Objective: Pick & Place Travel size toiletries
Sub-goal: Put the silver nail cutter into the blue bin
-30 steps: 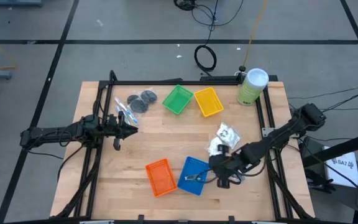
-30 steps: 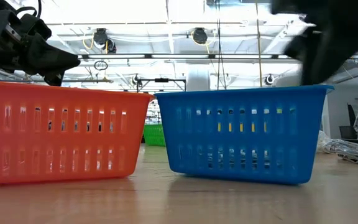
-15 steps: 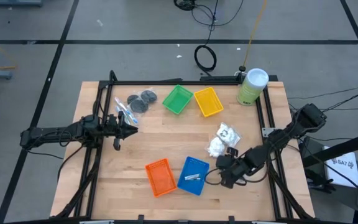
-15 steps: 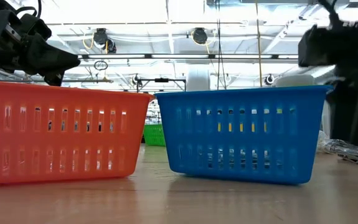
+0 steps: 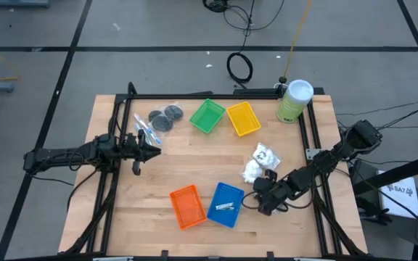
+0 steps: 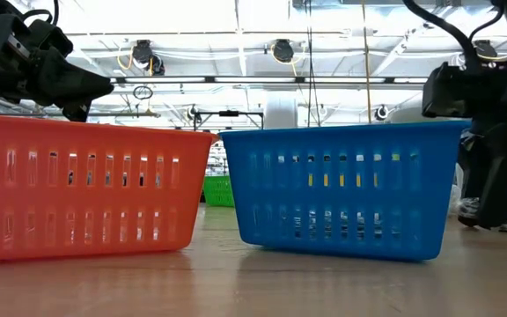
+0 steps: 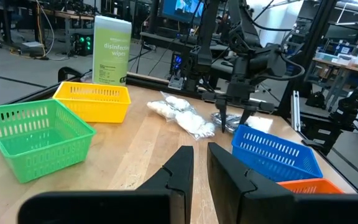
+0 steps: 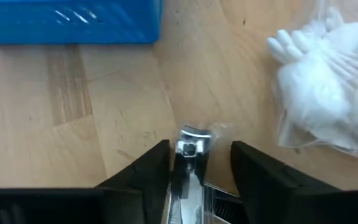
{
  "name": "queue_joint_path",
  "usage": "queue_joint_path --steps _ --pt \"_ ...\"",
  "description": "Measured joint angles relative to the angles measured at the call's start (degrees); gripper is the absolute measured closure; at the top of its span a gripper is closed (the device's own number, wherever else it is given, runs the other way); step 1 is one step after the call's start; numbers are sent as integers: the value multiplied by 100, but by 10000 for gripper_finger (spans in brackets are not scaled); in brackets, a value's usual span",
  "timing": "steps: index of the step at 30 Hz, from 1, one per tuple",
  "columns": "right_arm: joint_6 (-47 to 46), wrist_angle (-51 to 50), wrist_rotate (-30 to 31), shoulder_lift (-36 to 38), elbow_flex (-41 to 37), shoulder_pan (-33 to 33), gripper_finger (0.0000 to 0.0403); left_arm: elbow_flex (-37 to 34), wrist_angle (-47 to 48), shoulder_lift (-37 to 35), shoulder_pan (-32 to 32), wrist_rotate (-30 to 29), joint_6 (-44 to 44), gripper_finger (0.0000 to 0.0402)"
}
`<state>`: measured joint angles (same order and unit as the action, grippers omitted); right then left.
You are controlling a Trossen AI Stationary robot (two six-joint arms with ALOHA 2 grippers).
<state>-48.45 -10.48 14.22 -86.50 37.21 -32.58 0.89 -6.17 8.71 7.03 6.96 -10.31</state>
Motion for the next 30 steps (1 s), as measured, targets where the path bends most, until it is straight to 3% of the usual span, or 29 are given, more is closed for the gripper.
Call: queue_joint_path --steps 11,20,30 --pt "11 -20 7 -7 -9 7 345 0 0 1 0 -1 0 357" --pt "459 842 -249 -44 -35 0 328 0 0 1 1 0 0 357" --pt "992 2047 -533 -28 -28 0 345 0 2 0 1 0 -1 357"
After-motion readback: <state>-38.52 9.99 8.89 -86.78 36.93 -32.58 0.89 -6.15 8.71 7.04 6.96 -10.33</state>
